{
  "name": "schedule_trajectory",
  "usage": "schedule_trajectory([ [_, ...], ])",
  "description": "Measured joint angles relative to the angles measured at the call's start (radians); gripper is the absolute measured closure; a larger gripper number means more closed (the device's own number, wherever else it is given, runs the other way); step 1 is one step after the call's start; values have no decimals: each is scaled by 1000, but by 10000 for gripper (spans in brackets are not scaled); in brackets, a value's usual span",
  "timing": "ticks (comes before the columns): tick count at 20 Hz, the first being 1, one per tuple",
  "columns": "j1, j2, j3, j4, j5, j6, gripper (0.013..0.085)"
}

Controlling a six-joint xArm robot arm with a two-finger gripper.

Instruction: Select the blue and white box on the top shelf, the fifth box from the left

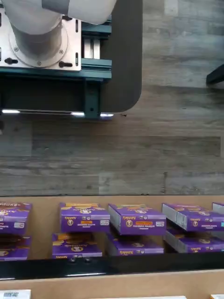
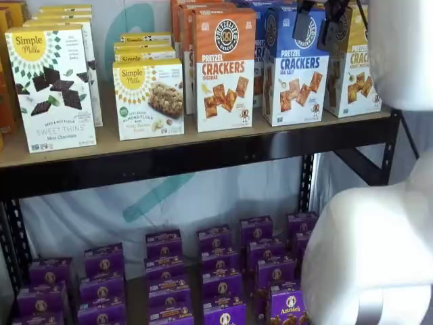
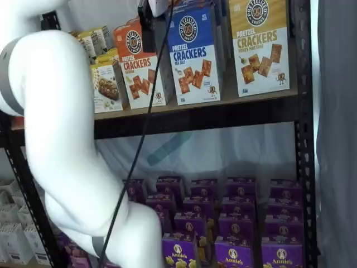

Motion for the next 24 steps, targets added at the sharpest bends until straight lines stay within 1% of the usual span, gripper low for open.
schedule_trajectory([
  [1,10,-5,6,-17,-10,3,130],
  [2,44,-20,26,-64,-40,12,130],
  [3,61,-28,37,-85,-56,19,130],
  [5,74,-34,50,-95,-69,29,130],
  [9,86,-39,59,-84,-75,46,130],
  [10,86,-39,59,-75,-76,50,130],
  [14,65,-26,39,-1,-64,62,130],
  [19,21,6,-11,126,-49,79,130],
  [22,-2,10,-22,190,-87,87,130],
  [24,-16,1,-10,228,-138,89,130],
])
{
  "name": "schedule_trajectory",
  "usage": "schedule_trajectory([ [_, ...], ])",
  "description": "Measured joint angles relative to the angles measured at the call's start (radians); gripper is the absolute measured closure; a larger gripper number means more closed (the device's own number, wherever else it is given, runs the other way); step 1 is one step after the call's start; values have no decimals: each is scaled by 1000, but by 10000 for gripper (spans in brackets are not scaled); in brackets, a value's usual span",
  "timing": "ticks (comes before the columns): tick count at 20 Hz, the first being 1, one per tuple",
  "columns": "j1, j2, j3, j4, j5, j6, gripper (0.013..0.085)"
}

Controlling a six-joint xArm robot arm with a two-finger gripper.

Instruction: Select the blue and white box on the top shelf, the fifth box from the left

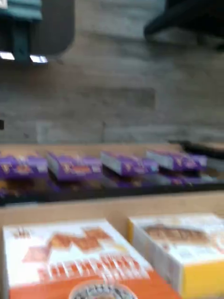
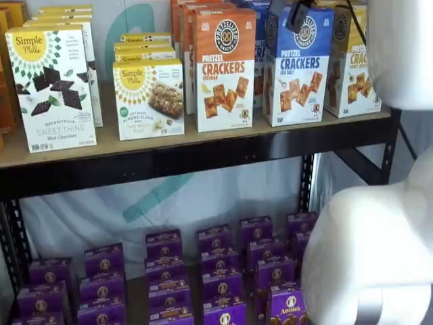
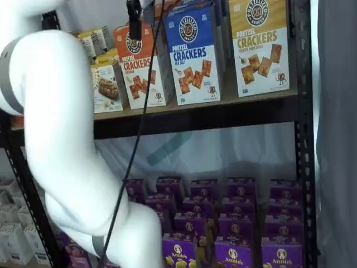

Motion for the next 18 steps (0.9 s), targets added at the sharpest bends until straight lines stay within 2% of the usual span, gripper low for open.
schedule_trajectory([
  [3,-24,-25,39,56,-110,-3,130],
  [5,-30,-27,49,67,-176,-10,130],
  [10,-26,34,-1,12,-221,-40,130],
  [18,-12,134,-57,-47,-274,-70,130],
])
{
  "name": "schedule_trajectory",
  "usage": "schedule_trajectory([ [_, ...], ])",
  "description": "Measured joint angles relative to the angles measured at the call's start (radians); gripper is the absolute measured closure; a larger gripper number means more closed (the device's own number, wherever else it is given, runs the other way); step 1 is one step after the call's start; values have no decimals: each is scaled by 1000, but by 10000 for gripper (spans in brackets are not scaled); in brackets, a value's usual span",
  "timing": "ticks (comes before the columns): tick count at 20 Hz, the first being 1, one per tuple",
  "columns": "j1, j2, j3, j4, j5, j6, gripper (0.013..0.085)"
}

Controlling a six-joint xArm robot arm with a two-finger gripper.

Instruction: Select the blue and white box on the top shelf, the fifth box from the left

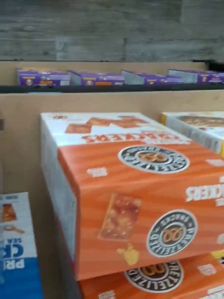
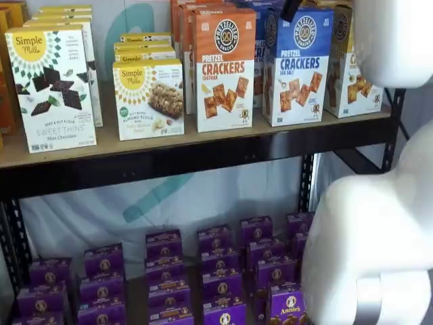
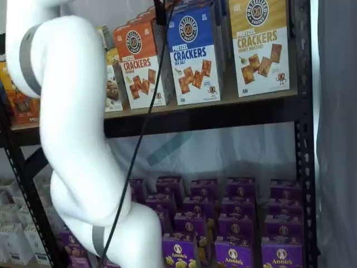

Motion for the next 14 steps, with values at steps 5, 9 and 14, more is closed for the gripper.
schedule_trajectory([
  [5,3,48,-22,-23,-26,-16,130],
  [9,3,91,-60,-57,-6,-30,130],
  [14,1,137,-106,-89,41,-41,130],
])
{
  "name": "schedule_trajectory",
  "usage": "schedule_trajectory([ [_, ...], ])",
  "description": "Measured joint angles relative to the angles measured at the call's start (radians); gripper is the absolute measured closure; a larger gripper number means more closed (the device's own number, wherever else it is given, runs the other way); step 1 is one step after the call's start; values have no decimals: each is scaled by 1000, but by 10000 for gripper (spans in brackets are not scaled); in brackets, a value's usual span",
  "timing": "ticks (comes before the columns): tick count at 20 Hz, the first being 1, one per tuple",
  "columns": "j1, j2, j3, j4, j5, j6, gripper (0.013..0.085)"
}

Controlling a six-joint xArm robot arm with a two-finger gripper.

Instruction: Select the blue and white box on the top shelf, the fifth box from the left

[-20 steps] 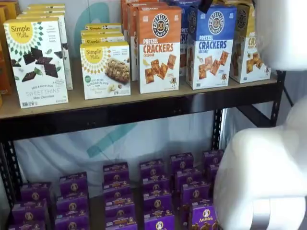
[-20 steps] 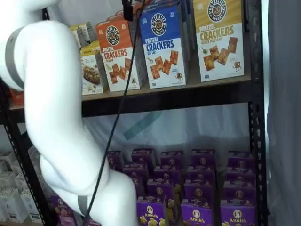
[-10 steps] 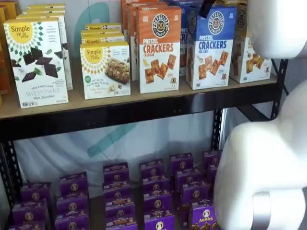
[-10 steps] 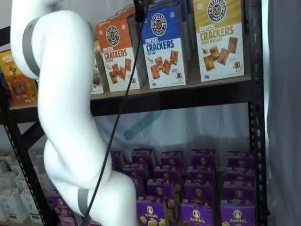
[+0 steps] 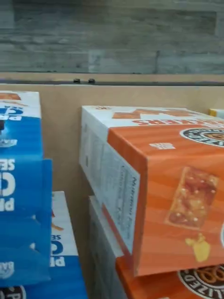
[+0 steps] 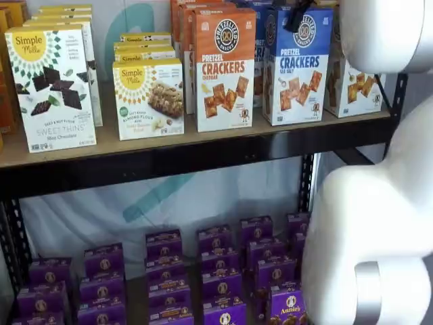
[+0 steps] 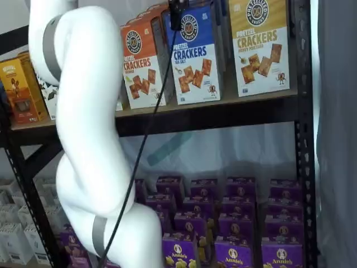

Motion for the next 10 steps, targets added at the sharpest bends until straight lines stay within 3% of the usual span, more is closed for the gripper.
schedule_trajectory([
  [10,16,118,-174,-75,212,6,130],
])
